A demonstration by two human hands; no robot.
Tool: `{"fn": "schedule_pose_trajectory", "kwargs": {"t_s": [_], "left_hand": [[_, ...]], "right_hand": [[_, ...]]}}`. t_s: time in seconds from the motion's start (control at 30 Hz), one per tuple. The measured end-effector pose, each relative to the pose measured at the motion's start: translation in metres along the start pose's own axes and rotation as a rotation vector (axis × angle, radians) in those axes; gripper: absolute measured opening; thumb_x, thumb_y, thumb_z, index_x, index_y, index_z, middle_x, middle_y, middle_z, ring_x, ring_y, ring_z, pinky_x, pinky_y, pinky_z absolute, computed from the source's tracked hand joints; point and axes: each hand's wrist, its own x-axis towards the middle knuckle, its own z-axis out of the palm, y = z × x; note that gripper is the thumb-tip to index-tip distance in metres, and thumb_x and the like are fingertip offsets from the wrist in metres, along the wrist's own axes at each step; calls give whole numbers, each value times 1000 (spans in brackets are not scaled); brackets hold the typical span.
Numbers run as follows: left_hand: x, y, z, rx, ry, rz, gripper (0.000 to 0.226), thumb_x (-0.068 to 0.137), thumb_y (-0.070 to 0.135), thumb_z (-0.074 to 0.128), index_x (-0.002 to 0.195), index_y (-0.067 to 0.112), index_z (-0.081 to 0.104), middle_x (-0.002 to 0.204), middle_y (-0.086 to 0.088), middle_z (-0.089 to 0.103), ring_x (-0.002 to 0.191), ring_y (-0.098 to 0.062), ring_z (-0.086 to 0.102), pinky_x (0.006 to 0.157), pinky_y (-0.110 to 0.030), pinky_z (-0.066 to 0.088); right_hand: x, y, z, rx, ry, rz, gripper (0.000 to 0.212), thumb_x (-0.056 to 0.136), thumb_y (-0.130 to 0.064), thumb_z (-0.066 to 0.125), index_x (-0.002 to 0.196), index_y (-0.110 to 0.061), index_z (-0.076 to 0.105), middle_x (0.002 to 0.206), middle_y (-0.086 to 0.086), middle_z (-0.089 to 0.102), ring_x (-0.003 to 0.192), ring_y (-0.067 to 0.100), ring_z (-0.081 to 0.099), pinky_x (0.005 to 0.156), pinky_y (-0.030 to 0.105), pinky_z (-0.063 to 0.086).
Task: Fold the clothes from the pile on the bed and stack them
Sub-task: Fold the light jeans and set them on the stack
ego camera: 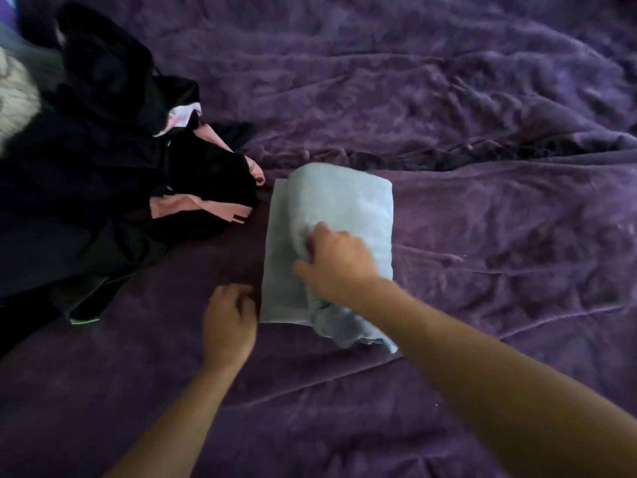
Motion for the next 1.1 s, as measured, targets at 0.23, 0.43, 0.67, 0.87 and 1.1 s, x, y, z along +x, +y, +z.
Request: {"fn": "schedule_pose_trajectory", "kwargs": {"t_s": [0.23,0.43,0.67,0.87,1.1], "left_hand": [[21,-5,-20,-47,88,49,30,95,15,49,120,5,62,119,-19,56,112,-37,54,96,-39,40],[26,4,33,496,-312,451,73,87,70,24,150,35,19,161,-11,-1,144,-40,13,109,-58,24],[53,-52,56,704,-404,523,84,84,77,7,152,29,-1,159,-14,-14,143,-41,14,110,-56,23],[84,-10,32,498,-187,673,61,91,50,49,144,21,41,156,-22,18,142,-43,22,107,-60,30],[136,32,64,578,-225,651,65,96,55,28,151,22,20,159,-18,4,147,-35,0,116,-55,8]], "right_hand": [[-3,10,69,139,258,-130,37,92,-25,56,128,-18,56,129,7,56,116,30,52,90,43,46],[-3,76,89,-123,236,190,66,91,-62,30,150,-39,12,162,5,-1,148,27,0,113,52,20],[21,70,135,-289,188,266,72,88,-71,15,151,-39,2,161,6,-9,146,33,-6,108,56,21],[26,86,92,-134,278,255,71,88,-70,32,149,-40,12,162,6,-1,148,28,1,110,57,23],[-33,77,150,-211,307,101,70,90,-67,29,151,-33,23,161,6,11,148,30,10,109,58,28]]}}
